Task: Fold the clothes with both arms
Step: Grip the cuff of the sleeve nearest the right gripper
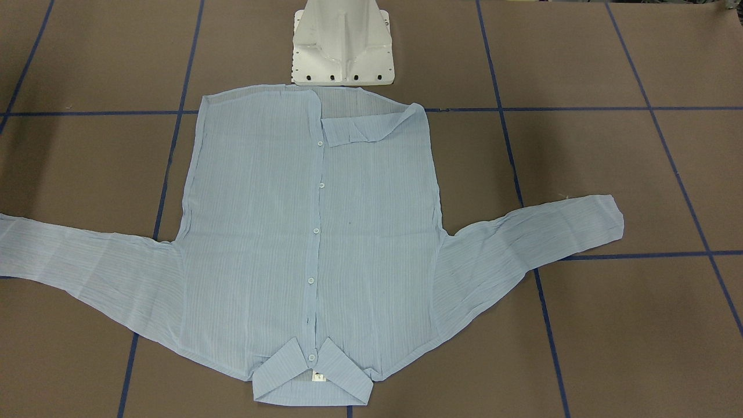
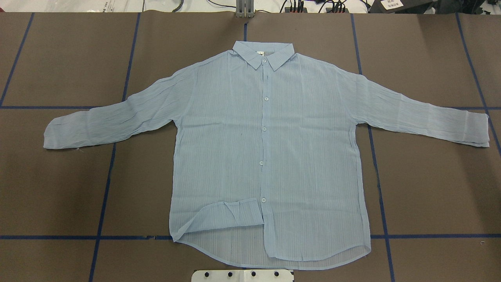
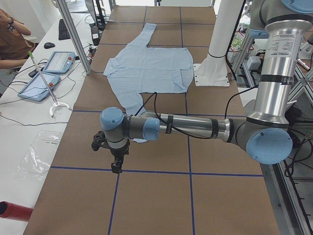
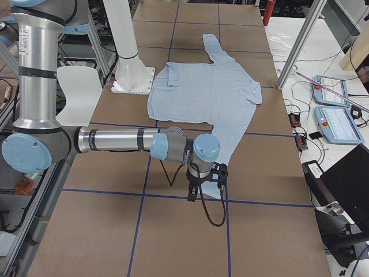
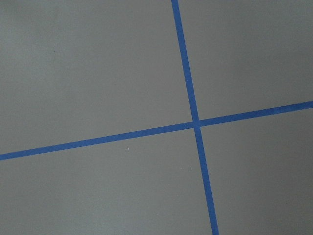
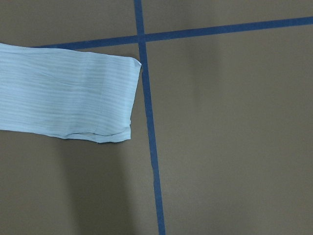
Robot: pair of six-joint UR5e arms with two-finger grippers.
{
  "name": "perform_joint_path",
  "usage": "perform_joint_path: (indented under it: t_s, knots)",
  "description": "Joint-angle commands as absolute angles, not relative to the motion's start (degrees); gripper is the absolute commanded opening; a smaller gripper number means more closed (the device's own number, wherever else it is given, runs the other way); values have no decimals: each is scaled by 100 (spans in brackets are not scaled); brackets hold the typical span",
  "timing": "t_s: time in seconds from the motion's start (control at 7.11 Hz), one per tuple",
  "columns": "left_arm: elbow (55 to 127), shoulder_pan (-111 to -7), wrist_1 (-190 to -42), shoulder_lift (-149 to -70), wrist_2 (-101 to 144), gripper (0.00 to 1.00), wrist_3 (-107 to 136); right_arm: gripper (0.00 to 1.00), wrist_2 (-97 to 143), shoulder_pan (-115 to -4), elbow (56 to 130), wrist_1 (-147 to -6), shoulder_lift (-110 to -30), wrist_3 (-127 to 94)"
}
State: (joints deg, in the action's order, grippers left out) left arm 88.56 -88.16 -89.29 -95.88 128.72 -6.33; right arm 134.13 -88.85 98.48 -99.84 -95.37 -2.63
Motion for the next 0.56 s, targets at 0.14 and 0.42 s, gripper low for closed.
perform_joint_path:
  t_s: [0.14, 0.42]
  knots:
    - [8851, -8816, -8973, -9589, 12876, 100, -642, 100, 13438, -8877, 9852, -9993, -9484, -360]
    - [8912, -8798, -9000, -9799, 12910, 100, -615, 100, 13447, -8851, 9844, -9715, -9344, -352]
